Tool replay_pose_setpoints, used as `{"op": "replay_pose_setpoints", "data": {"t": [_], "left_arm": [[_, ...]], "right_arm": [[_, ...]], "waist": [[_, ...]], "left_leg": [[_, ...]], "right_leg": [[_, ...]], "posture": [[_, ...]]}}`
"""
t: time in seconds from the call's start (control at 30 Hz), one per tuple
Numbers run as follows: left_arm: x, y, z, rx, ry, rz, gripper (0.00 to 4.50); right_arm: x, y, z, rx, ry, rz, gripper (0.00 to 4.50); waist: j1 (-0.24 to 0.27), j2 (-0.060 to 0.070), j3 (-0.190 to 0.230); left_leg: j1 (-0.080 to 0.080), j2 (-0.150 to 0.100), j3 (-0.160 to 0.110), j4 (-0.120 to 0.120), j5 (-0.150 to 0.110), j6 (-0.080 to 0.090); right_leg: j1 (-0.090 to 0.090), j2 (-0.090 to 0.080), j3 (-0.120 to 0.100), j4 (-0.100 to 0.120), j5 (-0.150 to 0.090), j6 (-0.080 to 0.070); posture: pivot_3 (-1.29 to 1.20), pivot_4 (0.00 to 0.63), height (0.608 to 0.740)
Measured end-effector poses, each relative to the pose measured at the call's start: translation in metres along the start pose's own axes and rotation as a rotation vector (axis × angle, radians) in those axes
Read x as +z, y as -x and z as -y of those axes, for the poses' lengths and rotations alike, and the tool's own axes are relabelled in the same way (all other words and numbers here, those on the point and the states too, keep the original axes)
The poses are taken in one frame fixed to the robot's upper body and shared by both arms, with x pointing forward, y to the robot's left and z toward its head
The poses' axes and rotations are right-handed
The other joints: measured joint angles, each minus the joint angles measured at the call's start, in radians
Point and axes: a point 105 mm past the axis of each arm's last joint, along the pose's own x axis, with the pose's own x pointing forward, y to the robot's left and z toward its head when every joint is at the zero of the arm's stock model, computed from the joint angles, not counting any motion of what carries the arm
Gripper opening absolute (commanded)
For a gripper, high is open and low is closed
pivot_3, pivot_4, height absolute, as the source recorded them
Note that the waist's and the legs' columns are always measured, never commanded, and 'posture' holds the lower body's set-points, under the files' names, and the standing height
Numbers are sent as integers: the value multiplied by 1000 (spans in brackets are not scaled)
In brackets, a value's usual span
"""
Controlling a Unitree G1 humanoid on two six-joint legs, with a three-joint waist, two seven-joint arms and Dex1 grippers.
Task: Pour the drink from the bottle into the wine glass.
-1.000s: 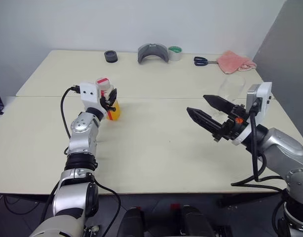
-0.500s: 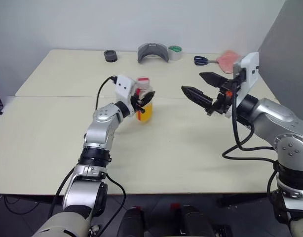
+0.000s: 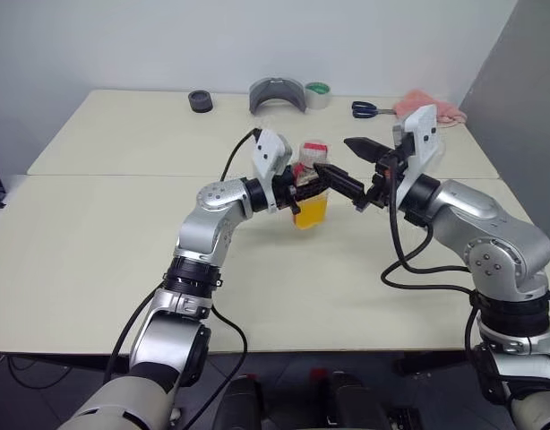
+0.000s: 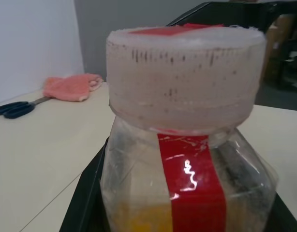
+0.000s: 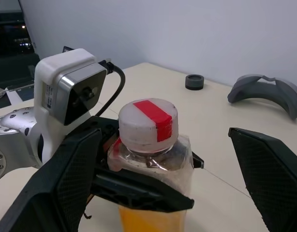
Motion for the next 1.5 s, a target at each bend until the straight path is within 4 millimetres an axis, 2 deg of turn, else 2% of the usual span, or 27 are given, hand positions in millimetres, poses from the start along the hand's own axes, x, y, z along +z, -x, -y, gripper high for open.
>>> {"op": "replay_pose_setpoints", "data": {"t": [0.13,0.37,0.77,0.87,1.07,1.33,1.5], "left_arm": [[2,-2,7,-61,-6,-4,1772],[5,-3,11,-106,-22,-7,1772],[3,-3,11,-112,-25,-16,1772],[3,-3,11,-112,-26,-18,1772],[5,-2,13,-126,-35,-18,1772],[8,4,15,-123,-43,-24,1772],[18,17,33,-185,-12,2,1772]], "right_arm": [[9,-5,-4,22,5,31,4500],[10,-6,-16,78,-24,36,4500],[3,-9,-21,96,6,11,4500],[2,-8,-22,105,12,16,3916],[3,-8,-16,73,15,25,1835],[6,-9,-19,89,-17,48,1822],[17,-1,-32,272,52,22,1822]], "waist": [[0,1,0],[1,1,1],[0,1,1],[0,1,1],[1,1,1],[0,1,1],[0,3,2]], "left_leg": [[0,0,0,0,0,0],[0,0,0,0,0,0],[0,0,0,0,0,0],[0,0,0,0,0,0],[0,0,0,0,0,0],[0,0,0,0,0,0],[0,0,0,0,0,0]], "right_leg": [[0,0,0,0,0,0],[0,0,0,0,0,0],[0,0,0,0,0,0],[0,0,0,0,0,0],[0,0,0,0,0,0],[0,0,0,0,0,0],[0,0,0,0,0,0]], "posture": [[0,150,740],[0,150,740],[0,150,740],[0,150,740],[0,150,740],[0,150,740],[0,150,740]]}}
